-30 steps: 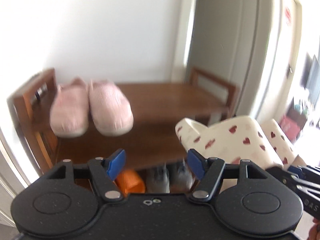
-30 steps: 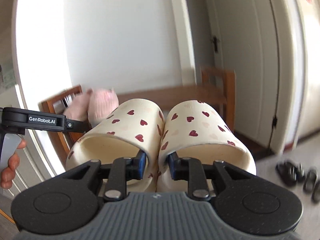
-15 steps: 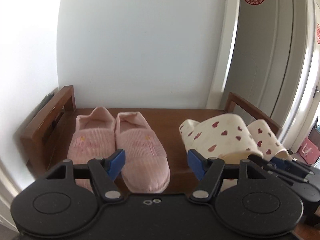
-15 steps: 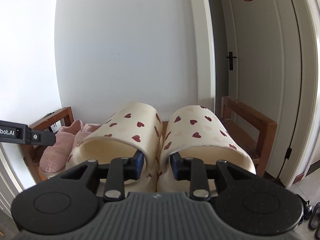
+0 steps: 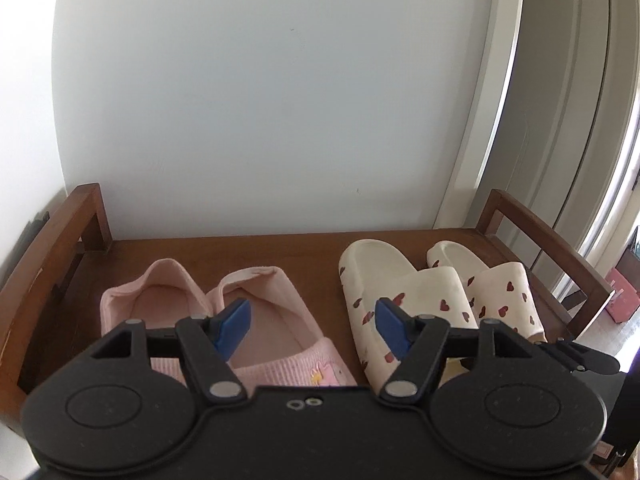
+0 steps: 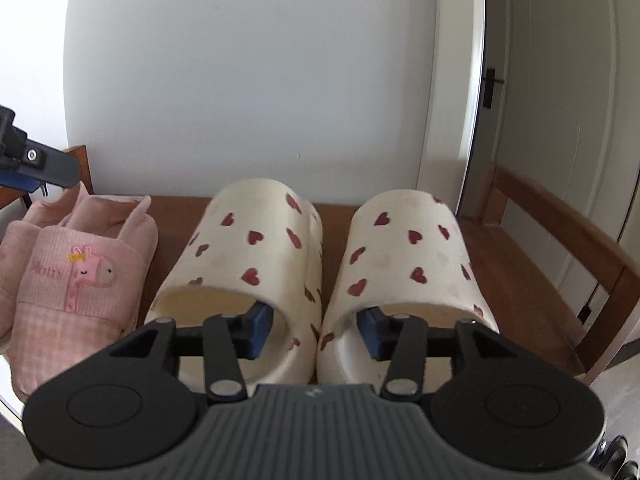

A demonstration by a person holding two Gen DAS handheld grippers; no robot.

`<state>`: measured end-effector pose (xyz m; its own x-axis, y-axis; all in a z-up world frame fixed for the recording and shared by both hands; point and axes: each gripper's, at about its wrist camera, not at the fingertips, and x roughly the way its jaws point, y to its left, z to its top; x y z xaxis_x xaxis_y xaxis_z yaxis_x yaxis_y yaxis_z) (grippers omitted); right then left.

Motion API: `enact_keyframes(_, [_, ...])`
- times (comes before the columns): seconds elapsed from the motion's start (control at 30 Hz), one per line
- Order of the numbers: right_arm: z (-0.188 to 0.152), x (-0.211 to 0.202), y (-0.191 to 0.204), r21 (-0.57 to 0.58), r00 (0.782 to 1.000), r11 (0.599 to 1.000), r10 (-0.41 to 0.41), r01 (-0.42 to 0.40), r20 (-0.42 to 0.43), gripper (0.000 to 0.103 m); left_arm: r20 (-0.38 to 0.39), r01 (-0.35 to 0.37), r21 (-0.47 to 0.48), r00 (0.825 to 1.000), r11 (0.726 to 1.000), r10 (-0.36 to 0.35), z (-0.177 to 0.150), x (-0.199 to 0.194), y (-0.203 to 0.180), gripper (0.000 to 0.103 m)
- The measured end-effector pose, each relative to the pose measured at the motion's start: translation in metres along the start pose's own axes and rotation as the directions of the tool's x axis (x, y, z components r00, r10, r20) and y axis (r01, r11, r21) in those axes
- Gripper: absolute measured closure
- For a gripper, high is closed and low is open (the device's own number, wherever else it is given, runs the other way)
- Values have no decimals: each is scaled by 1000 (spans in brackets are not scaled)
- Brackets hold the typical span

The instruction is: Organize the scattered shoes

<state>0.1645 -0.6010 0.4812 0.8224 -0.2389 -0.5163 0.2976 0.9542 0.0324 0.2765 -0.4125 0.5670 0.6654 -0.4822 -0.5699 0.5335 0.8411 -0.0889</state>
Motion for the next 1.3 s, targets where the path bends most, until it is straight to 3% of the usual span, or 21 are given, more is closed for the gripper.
enact_keyframes(0.1, [-1, -10, -2, 32, 1000, 999, -10, 11, -22, 45, -17, 0, 8, 1000, 1000, 0, 7, 5, -2, 34])
enact_keyframes(0.2, [-1, -39, -1, 68, 999, 997, -39, 41, -24, 25, -29, -3, 14, 1000, 1000, 4, 10, 6, -4, 34])
enact_keyframes(0.23, [-1, -52, -1, 89, 998, 995, -48, 50, -27, 25, -31, -5, 17, 999, 1000, 5, 10, 6, -5, 34])
enact_keyframes(0.33, [-2, -78, -8, 173, 999, 984, -29, 36, -46, 22, -46, -15, 36, 999, 999, 16, 9, 2, -10, 34])
enact_keyframes(0.47, [12, -88, -13, 327, 998, 945, 35, -16, -53, 3, -78, -41, 51, 996, 998, 45, 5, -3, -17, 34])
enact_keyframes(0.57, [31, -87, -19, 381, 997, 923, 72, -53, -36, 1, -89, -82, 46, 992, 996, 85, 0, -15, -24, 34])
enact_keyframes(0.77, [64, -83, -23, 327, 991, 940, 120, -95, -57, 0, -98, -137, 25, 985, 990, 139, -3, -45, -39, 34])
enact_keyframes(1.07, [56, -119, -38, 324, 973, 930, 213, -175, -86, 0, -154, -175, 1, 973, 985, 173, -23, -81, -67, 34])
enact_keyframes(1.3, [54, -145, -57, 329, 965, 923, 242, -199, -97, 0, -140, -182, 24, 973, 983, 183, -28, -102, -96, 34])
